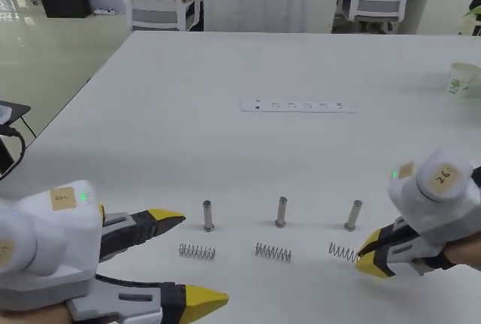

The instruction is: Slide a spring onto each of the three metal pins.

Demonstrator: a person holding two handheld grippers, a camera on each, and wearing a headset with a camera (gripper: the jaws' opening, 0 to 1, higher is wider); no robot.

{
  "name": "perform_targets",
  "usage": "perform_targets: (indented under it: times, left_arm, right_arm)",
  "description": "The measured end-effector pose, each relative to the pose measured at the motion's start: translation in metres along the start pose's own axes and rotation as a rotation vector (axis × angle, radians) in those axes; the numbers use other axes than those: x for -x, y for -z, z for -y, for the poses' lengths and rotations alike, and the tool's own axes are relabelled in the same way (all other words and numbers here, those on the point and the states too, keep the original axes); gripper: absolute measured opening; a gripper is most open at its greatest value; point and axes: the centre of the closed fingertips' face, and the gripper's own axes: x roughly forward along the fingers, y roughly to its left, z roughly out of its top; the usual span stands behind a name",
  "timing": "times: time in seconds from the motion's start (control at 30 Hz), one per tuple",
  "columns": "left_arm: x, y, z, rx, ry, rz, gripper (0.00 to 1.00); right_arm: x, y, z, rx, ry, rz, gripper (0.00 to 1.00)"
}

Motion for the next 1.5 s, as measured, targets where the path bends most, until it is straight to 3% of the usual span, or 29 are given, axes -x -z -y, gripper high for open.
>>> perform_targets:
  times: [0.53,1.03,1.5]
  left_arm:
    - [-0.026,-0.003,0.002,-0.032,0.097,-0.014,0.61]
    - [-0.048,-0.009,0.013,-0.044,0.18,-0.005,0.52]
    - [-0.051,-0.01,0.021,-0.11,0.212,0.001,0.39]
  right_arm:
    - [0.007,-0.047,-0.027,0.113,-0.057,0.027,0.08]
    - [0.005,-0.074,-0.055,0.207,-0.114,0.033,0.08]
    - [0.005,-0.091,-0.07,0.293,-0.157,0.05,0.08]
